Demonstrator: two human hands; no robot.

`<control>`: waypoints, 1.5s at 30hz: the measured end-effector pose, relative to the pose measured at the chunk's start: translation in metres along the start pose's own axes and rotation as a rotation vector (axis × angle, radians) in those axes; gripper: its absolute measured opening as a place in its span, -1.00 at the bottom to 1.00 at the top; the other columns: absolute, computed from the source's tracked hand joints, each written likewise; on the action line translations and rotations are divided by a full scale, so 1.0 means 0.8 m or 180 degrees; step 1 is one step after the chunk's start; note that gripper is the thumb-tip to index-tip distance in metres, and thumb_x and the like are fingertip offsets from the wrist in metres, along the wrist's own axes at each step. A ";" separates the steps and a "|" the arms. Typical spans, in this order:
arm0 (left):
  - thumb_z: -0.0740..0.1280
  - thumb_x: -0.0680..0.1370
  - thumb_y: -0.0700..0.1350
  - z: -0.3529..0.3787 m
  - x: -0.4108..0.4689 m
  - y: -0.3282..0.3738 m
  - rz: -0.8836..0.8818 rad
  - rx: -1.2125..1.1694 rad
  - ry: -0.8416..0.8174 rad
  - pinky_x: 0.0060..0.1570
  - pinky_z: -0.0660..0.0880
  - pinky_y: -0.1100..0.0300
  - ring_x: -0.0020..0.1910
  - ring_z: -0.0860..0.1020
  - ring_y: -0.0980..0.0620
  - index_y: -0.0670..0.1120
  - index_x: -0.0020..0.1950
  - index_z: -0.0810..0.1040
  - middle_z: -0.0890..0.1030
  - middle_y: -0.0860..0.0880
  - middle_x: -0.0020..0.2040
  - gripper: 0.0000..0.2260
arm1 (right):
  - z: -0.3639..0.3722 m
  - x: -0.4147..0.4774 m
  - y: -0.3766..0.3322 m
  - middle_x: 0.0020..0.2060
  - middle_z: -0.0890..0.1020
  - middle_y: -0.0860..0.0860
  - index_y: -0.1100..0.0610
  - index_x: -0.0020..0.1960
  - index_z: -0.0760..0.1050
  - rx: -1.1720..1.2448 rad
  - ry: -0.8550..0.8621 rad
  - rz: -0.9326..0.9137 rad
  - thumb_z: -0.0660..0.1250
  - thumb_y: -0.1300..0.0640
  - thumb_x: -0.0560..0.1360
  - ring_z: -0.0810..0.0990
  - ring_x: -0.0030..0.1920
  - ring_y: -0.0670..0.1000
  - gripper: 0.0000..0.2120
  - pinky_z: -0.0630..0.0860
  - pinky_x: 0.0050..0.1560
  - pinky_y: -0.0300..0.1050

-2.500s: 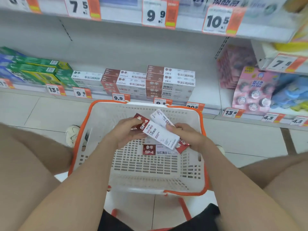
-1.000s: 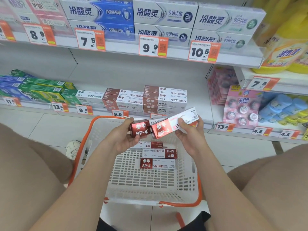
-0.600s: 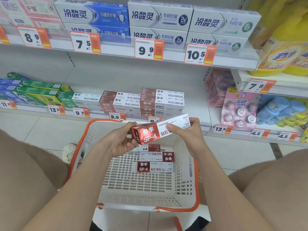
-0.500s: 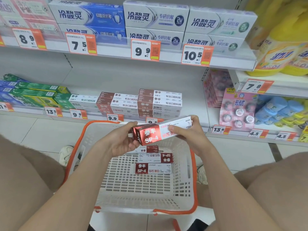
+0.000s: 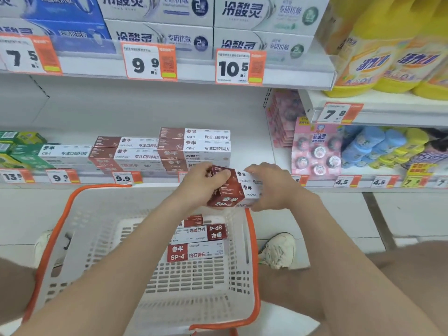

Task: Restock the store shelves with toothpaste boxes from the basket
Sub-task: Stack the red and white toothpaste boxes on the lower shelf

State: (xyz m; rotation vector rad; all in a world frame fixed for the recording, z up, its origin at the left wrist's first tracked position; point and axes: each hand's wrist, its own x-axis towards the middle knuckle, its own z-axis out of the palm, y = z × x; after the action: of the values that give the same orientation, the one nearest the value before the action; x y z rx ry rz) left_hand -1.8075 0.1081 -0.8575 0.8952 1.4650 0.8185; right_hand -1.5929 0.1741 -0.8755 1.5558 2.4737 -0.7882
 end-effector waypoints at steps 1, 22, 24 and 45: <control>0.43 0.64 0.04 0.010 0.009 0.001 0.0043 0.0043 -0.0004 -0.11 0.72 -0.13 -0.05 0.75 -0.07 -0.03 0.18 0.60 0.73 -0.09 0.06 -0.80 | 0.003 0.006 0.000 0.04 0.53 -0.06 -0.17 0.40 0.37 -0.0061 0.0040 -0.0054 0.62 -0.11 0.15 0.54 0.07 0.05 -0.14 0.53 0.16 0.12; -0.11 0.77 0.14 0.007 0.141 -0.091 0.0820 0.4923 0.0068 -0.10 0.48 0.01 -0.22 0.49 -0.13 -0.03 0.03 0.55 0.53 -0.05 -0.20 -0.51 | 0.013 0.209 0.081 0.26 0.48 0.19 -0.03 0.45 0.29 -0.2221 0.0113 0.0875 0.61 0.03 0.36 0.52 0.27 0.22 -0.23 0.33 0.29 0.15; -0.14 0.76 0.16 0.009 0.143 -0.092 0.0771 0.4826 0.0016 -0.08 0.56 -0.03 -0.19 0.57 -0.17 -0.03 -0.03 0.54 0.57 -0.08 -0.19 -0.47 | 0.018 0.221 0.082 0.25 0.49 0.18 -0.03 0.47 0.27 -0.2169 0.0046 0.0869 0.69 -0.07 0.28 0.53 0.27 0.22 -0.10 0.33 0.33 0.19; 0.39 0.66 -0.07 -0.032 0.088 -0.152 0.2008 0.2766 0.1762 0.14 0.43 -0.02 0.08 0.50 -0.11 -0.08 0.03 0.66 0.59 -0.04 0.05 -0.88 | 0.121 0.098 -0.019 -0.26 0.67 0.00 0.08 -0.18 0.63 0.1488 0.2231 0.0925 0.17 0.31 0.38 0.62 -0.20 0.10 -0.72 0.53 -0.24 -0.06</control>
State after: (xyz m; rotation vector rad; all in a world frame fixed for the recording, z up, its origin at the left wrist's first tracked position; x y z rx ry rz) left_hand -1.8438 0.1143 -0.9953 1.9661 2.1159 0.9237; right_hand -1.6595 0.1853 -0.9814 2.6794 2.4662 -0.9358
